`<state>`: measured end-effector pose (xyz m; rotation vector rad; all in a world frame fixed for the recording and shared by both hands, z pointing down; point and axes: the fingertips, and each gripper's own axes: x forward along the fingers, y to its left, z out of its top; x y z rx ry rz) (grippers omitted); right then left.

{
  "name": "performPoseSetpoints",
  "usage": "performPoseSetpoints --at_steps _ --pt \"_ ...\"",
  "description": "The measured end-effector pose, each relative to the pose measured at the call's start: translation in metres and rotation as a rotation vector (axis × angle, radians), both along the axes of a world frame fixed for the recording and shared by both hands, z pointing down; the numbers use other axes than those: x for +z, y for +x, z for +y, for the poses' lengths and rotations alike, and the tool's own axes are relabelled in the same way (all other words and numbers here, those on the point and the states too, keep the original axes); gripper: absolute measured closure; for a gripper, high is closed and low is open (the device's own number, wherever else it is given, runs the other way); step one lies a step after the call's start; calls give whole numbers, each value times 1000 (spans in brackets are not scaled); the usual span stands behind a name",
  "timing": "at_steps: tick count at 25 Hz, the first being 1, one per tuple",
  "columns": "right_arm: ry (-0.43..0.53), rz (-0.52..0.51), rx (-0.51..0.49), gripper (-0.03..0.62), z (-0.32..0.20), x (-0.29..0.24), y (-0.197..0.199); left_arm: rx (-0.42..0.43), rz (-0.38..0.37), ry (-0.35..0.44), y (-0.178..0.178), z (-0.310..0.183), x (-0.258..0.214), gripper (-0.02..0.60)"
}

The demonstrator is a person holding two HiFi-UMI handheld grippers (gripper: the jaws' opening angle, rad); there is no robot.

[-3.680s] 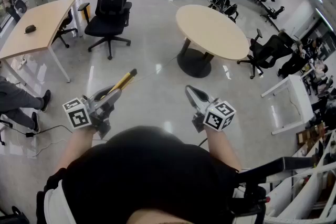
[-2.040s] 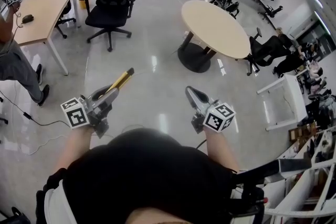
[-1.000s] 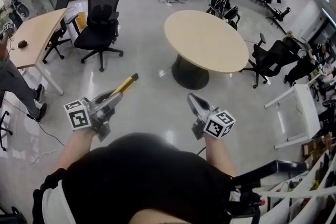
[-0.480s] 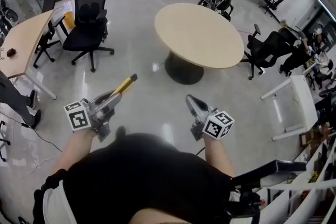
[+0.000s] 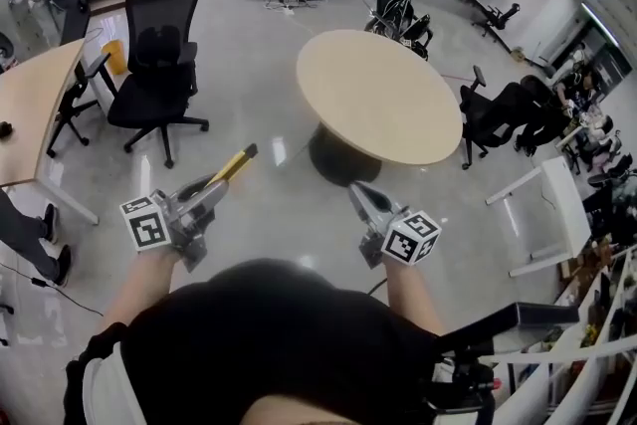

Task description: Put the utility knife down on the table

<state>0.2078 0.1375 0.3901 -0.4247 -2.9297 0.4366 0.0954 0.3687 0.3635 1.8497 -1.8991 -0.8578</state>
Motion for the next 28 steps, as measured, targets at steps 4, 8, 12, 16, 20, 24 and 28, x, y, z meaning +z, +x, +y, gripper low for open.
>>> performPoseSetpoints --at_steps 4,8,12,16,20,24,28 --pt "18 -8 6 579 23 -10 -76 -24 -14 4 -77 33 -7 508" --pt "31 -7 8 579 27 -15 -106 -35 -15 8 -107 45 -8 508" --pt "40 17 -4 579 21 -12 -114 -65 -4 24 -116 48 -6 508" --pt "42 28 -33 579 15 -12 -138 -109 13 24 -130 55 1 508" --pt "46 19 -97 579 16 -12 -169 -157 18 19 -145 57 6 508" --pt "29 15 -138 580 12 -1 -253 -198 14 2 -216 58 13 508" --pt "13 10 -192 579 -17 8 -298 -274 2 -11 -247 39 15 508"
